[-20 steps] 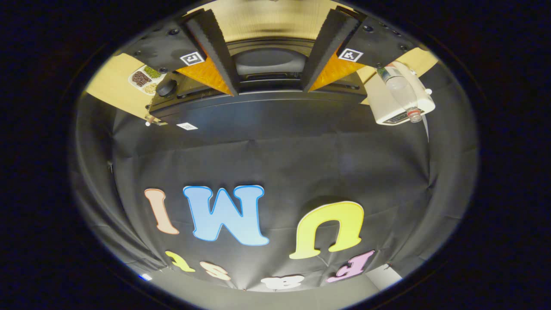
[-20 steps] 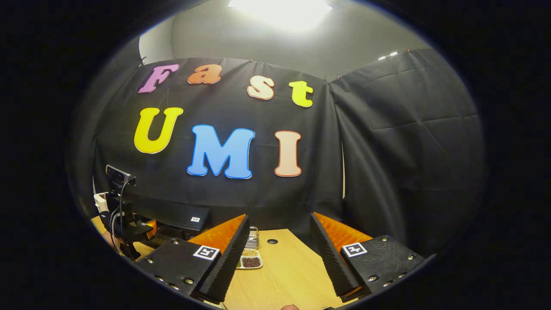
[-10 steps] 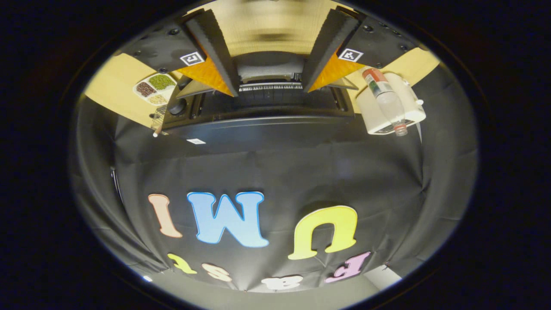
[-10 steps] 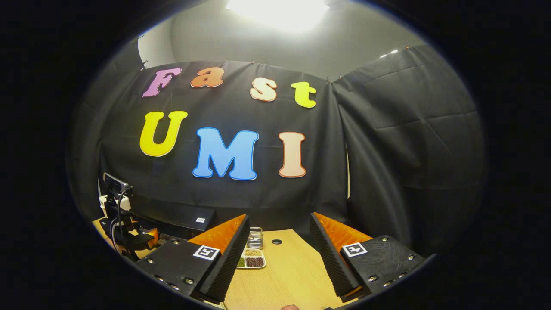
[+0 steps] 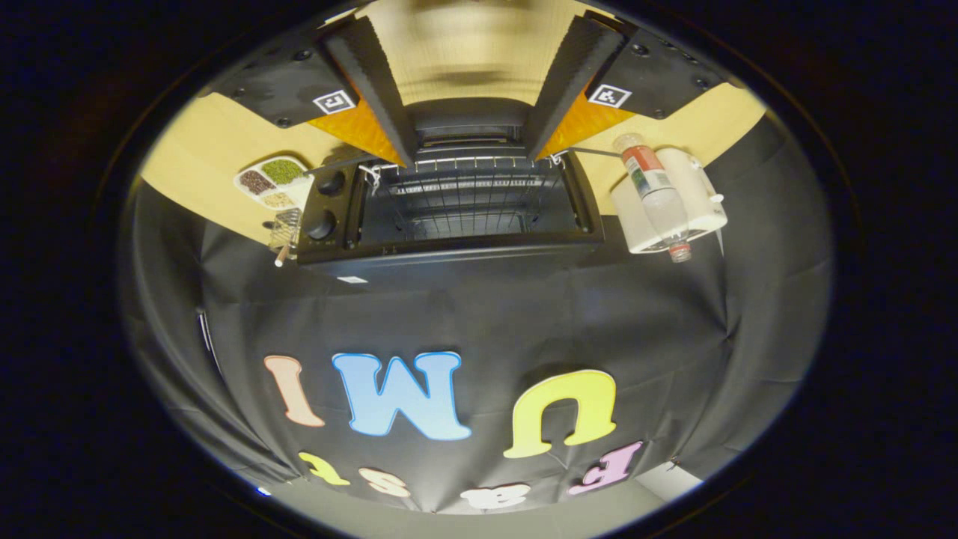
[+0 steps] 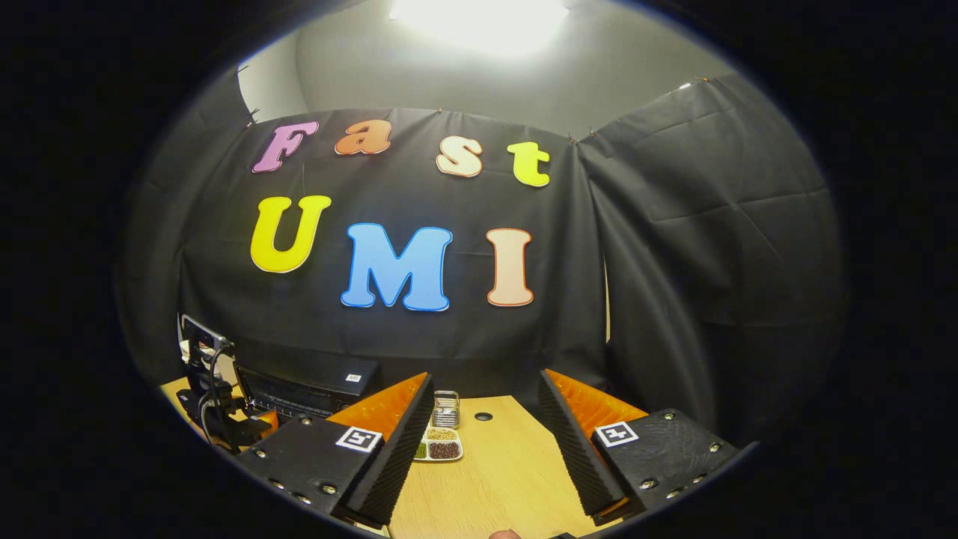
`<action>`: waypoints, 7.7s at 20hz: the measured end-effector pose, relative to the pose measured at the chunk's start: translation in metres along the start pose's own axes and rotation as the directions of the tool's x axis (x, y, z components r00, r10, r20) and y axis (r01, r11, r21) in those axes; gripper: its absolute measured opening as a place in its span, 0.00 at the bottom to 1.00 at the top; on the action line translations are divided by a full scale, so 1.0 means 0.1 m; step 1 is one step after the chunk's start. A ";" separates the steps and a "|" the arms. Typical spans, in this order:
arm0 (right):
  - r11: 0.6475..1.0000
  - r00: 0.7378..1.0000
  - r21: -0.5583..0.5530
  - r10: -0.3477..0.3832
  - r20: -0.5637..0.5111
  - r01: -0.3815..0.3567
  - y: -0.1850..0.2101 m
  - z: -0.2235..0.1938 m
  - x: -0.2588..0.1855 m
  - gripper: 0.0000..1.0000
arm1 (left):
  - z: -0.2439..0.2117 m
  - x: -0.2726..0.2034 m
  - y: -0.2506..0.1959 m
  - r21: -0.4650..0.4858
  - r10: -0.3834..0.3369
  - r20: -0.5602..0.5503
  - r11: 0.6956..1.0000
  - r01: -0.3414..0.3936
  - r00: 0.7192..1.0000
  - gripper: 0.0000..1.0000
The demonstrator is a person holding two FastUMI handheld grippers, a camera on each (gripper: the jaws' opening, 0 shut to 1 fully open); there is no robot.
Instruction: Open the electric oven with the left hand, put the food in, and close the electric oven.
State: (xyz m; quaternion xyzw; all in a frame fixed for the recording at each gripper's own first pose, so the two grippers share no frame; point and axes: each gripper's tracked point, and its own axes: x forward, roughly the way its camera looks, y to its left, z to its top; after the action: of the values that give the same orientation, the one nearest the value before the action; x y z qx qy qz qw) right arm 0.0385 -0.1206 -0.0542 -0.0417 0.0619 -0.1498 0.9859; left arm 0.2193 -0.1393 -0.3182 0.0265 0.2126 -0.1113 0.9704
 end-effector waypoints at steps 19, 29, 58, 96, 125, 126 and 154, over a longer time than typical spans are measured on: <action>0.995 0.993 0.017 0.101 -0.052 -0.101 0.06 -0.10 -0.20 0.88 | -0.75 -0.35 -0.11 0.050 0.022 -0.129 0.999 -0.016 0.991 1.00; 0.923 0.905 0.173 0.374 -0.204 -0.343 0.64 -0.63 -0.26 0.89 | 0.68 -1.18 0.13 -0.013 0.066 0.137 0.998 -0.065 0.988 0.96; 0.772 0.075 0.610 0.629 -0.774 -0.176 1.47 -3.27 -0.93 0.86 | 1.35 -2.63 0.87 -0.080 0.256 0.308 0.967 -0.243 0.916 1.00; 0.602 0.395 0.754 0.647 -0.653 0.261 2.43 -2.33 -0.11 0.00 | 1.36 -2.45 1.42 -0.116 0.289 0.310 0.957 -0.266 0.906 0.97; 0.203 0.640 0.764 0.441 -0.630 0.612 3.89 -2.53 1.43 0.01 | 1.01 -1.55 3.10 -0.119 0.358 0.218 0.933 -0.339 0.908 1.00; 0.191 0.648 0.767 0.435 -0.625 0.612 3.90 -2.52 1.48 0.01 | 0.99 -1.55 3.13 -0.117 0.363 0.214 0.931 -0.345 0.907 1.00; 0.539 0.720 0.842 0.597 -0.354 -0.033 2.96 -1.35 0.61 0.97 | 0.27 -1.08 1.19 -0.080 0.010 0.034 0.997 -0.008 0.999 0.90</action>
State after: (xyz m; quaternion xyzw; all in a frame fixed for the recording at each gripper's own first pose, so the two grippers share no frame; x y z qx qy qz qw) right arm 0.1644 0.1343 -0.2248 0.4596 0.3089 0.0275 0.8322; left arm 0.1620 -0.0043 -0.2480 -0.0130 0.1999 -0.0989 0.9747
